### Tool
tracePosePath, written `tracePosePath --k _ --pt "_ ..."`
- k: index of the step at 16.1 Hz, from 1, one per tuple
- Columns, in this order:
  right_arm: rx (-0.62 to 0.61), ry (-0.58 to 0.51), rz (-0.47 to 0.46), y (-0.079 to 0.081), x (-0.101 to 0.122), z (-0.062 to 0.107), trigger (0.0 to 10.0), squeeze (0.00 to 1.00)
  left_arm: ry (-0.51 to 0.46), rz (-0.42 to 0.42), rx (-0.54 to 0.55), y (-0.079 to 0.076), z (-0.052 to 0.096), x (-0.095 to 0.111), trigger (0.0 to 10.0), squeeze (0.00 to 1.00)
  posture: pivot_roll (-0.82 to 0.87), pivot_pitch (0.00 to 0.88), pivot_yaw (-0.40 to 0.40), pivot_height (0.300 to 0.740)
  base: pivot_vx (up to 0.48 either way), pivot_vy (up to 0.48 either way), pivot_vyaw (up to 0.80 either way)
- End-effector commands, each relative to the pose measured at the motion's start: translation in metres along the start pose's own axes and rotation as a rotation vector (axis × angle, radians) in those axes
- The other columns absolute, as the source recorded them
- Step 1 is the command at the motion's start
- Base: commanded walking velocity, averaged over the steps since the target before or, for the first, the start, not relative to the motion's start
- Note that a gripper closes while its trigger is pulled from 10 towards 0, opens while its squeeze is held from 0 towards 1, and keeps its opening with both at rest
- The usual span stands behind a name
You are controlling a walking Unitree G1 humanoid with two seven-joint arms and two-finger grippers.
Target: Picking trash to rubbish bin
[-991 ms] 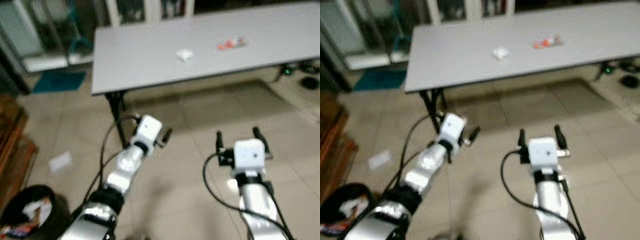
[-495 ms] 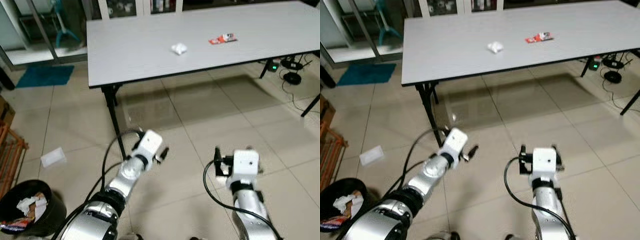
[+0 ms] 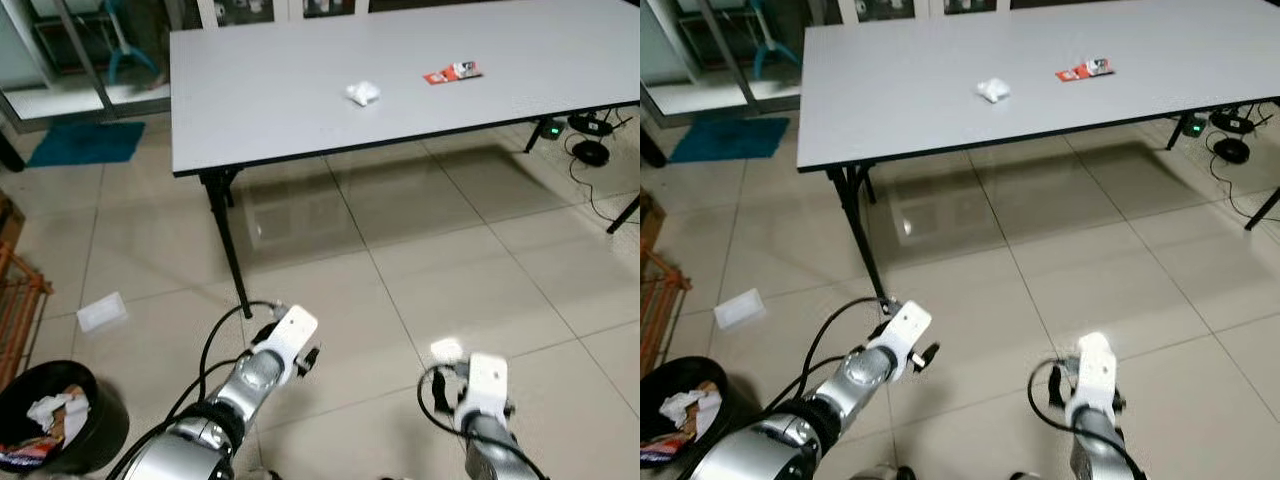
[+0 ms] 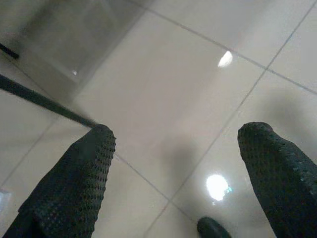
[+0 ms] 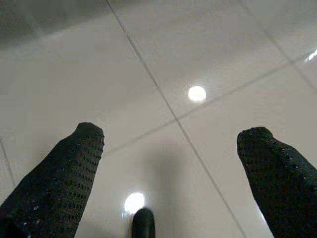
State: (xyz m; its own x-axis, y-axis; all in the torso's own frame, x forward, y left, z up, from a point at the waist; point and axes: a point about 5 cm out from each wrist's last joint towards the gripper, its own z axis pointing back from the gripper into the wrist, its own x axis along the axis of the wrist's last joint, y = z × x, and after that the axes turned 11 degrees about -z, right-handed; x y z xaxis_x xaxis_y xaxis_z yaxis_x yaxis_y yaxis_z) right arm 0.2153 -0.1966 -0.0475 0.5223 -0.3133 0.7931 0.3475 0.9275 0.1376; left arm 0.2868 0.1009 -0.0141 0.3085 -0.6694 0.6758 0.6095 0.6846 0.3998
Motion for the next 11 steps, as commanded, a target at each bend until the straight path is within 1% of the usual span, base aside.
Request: tracePosePath --k 1,2,3,4,5,6,8,9,10,11 --pt "-0.003 0.057 -0.059 -0.005 -0.014 0.001 10.0 0.0 0.076 0.009 -0.032 -0.008 0.004 -0.019 10.0 0.0 0.05 0.04 -0.008 0.74 0.0 0.0 0.0" --pt "-0.002 0.072 -0.069 -0.006 -0.017 0.002 10.0 0.0 0.088 0.011 -0.039 -0.009 0.004 -0.022 10.0 0.0 0.05 0.039 -0.01 0.74 0.0 0.0 0.0" --pt "0.008 0.103 -0.088 -0.005 -0.025 0.003 10.0 0.0 0.122 -0.009 -0.052 -0.01 0.007 -0.032 10.0 0.0 0.05 0.039 -0.012 0.74 0.0 0.0 0.0" --pt "0.02 0.123 -0.094 -0.004 -0.03 0.004 10.0 0.0 0.148 -0.011 -0.063 -0.01 0.01 -0.041 10.0 0.0 0.05 0.038 -0.014 0.74 0.0 0.0 0.0" --pt "0.023 0.119 -0.074 -0.003 -0.031 0.004 10.0 0.0 0.162 0.009 -0.064 -0.009 0.012 -0.046 10.0 0.0 0.05 0.038 -0.016 0.74 0.0 0.0 0.0" --pt "0.028 0.108 -0.057 -0.002 -0.03 0.003 10.0 0.0 0.17 0.049 -0.067 -0.009 0.013 -0.049 10.0 0.0 0.05 0.037 -0.017 0.74 0.0 0.0 0.0" --pt "0.04 0.116 -0.067 0.0 -0.03 0.003 10.0 0.0 0.176 0.057 -0.075 -0.009 0.015 -0.054 10.0 0.0 0.05 0.034 -0.018 0.74 0.0 0.0 0.0" --pt "0.042 0.104 -0.039 0.0 -0.03 0.003 10.0 0.0 0.175 0.067 -0.091 -0.011 0.015 -0.055 10.0 0.0 0.05 0.035 -0.02 0.74 0.0 0.0 0.0" --pt "0.04 0.086 0.013 -0.001 -0.029 0.003 10.0 0.0 0.174 0.068 -0.088 -0.011 0.015 -0.054 10.0 0.0 0.06 0.033 -0.023 0.74 0.0 0.0 0.0" --pt "0.034 0.085 0.022 -0.002 -0.03 0.004 10.0 0.0 0.172 0.063 -0.083 -0.011 0.015 -0.054 10.0 0.0 0.06 0.032 -0.024 0.74 0.0 0.0 0.0"
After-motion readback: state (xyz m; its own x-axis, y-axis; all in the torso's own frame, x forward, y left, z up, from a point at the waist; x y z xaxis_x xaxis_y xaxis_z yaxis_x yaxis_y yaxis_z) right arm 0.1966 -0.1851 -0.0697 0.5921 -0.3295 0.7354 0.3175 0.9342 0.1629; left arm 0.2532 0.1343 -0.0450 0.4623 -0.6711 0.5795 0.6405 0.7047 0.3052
